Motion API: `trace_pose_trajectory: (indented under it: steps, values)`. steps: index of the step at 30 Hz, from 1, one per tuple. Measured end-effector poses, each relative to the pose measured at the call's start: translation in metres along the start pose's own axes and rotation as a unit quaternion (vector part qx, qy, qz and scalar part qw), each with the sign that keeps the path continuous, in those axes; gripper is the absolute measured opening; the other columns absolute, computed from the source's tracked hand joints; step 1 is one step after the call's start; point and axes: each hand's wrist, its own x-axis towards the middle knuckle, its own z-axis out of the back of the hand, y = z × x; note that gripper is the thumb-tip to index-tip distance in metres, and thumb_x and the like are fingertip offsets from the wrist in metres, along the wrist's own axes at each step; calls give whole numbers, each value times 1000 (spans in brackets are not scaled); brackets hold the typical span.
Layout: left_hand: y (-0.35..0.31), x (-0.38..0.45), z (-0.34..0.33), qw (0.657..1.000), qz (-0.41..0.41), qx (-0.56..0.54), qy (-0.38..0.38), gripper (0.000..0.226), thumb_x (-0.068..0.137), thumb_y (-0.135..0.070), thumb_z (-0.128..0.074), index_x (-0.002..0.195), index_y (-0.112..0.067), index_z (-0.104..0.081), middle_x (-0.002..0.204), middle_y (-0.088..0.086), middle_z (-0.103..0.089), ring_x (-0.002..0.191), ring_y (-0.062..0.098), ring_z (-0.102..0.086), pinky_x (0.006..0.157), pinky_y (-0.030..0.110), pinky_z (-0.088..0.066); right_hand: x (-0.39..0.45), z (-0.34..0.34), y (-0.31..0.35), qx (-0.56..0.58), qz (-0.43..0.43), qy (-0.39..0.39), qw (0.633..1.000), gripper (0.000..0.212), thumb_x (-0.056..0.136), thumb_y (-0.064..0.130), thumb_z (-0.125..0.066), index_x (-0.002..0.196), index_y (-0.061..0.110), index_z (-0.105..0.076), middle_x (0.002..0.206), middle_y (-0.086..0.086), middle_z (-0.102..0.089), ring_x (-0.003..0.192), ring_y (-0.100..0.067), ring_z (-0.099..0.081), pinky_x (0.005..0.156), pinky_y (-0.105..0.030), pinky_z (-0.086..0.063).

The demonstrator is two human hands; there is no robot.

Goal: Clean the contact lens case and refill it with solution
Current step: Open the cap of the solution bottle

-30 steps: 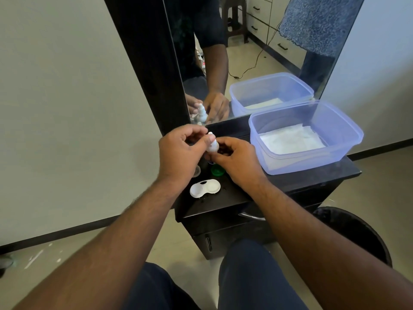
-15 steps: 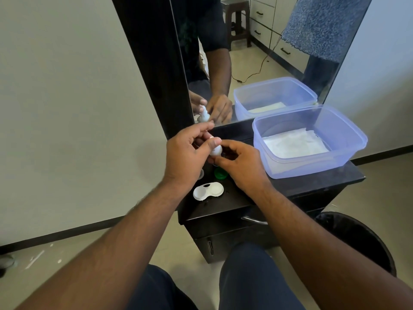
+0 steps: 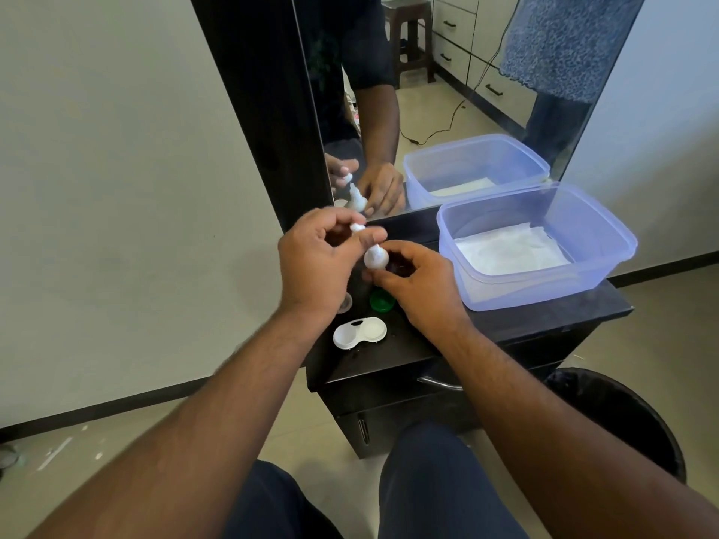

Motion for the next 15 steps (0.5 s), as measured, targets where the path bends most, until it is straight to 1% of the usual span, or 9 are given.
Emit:
trace_pose_trajectory:
  steps: [2, 5, 6, 8, 9, 10, 12, 14, 15]
  values:
    - [-3, 11, 1, 1000, 14, -10, -17, 21, 76, -26, -81, 91, -14, -74, 88, -1, -72, 81, 13, -68, 73, 33, -58, 0, 0, 0, 1, -3, -17, 1000, 37, 79, 24, -76, 114, 23, -64, 105, 9, -68, 100, -4, -61, 91, -25, -51]
    - [2, 15, 5, 999, 40, 21, -3, 22, 79, -20, -78, 101, -16, -76, 96, -3, -73, 87, 6, -68, 80, 27, -57, -1, -1, 0, 22, 8, -46, 999, 35, 83, 27, -73, 116, 25, -61, 106, 7, -65, 100, -7, -61, 87, -26, -53]
    - [8, 11, 6, 997, 61, 32, 15, 26, 79, -18, -78, 105, -16, -75, 96, -3, -73, 86, 4, -67, 82, 25, -56, 0, -1, 0, 25, 17, -55, 998, 34, 84, 28, -71, 116, 25, -61, 107, 6, -64, 99, -7, -60, 85, -23, -52]
    - [21, -1, 7, 990, 115, 58, 50, 37, 78, -16, -79, 114, -16, -72, 91, -4, -72, 80, 1, -66, 80, 17, -53, 0, -1, 0, 4, 32, -61, 998, 37, 85, 28, -70, 120, 23, -61, 109, 4, -58, 98, -4, -57, 80, -10, -46]
    - [27, -7, 7, 987, 136, 64, 60, 40, 77, -14, -80, 116, -16, -70, 88, -4, -72, 78, 2, -65, 79, 16, -52, 0, -1, 1, -8, 36, -56, 998, 39, 84, 27, -71, 121, 23, -61, 108, 3, -55, 97, -5, -56, 78, -6, -44]
    - [31, -11, 7, 985, 149, 67, 62, 41, 77, -13, -80, 116, -16, -69, 88, -4, -71, 79, 3, -66, 79, 17, -53, 0, -1, 1, -17, 37, -49, 998, 41, 83, 25, -73, 122, 23, -61, 108, 3, -52, 97, -5, -56, 78, -4, -43]
    - [36, -13, 7, 983, 158, 71, 52, 35, 76, -10, -80, 109, -17, -71, 86, -6, -70, 80, 4, -65, 76, 16, -53, 0, -2, 2, -15, 38, -42, 998, 44, 81, 21, -75, 122, 22, -60, 109, 4, -53, 99, -6, -57, 82, -7, -46]
    - [38, -12, 6, 983, 162, 77, 47, 26, 76, -8, -80, 99, -17, -73, 81, -9, -68, 75, 2, -64, 67, 8, -49, -1, 0, 2, 17, 24, -45, 999, 43, 79, 18, -77, 117, 22, -58, 111, 5, -58, 102, -6, -59, 84, -12, -51]
    - [39, -11, 5, 982, 164, 84, 50, 24, 76, -8, -80, 97, -16, -74, 80, -9, -67, 72, 0, -62, 62, 4, -47, -1, 0, 2, 38, 15, -49, 998, 42, 77, 17, -78, 113, 22, -57, 109, 5, -60, 100, -6, -61, 81, -13, -52]
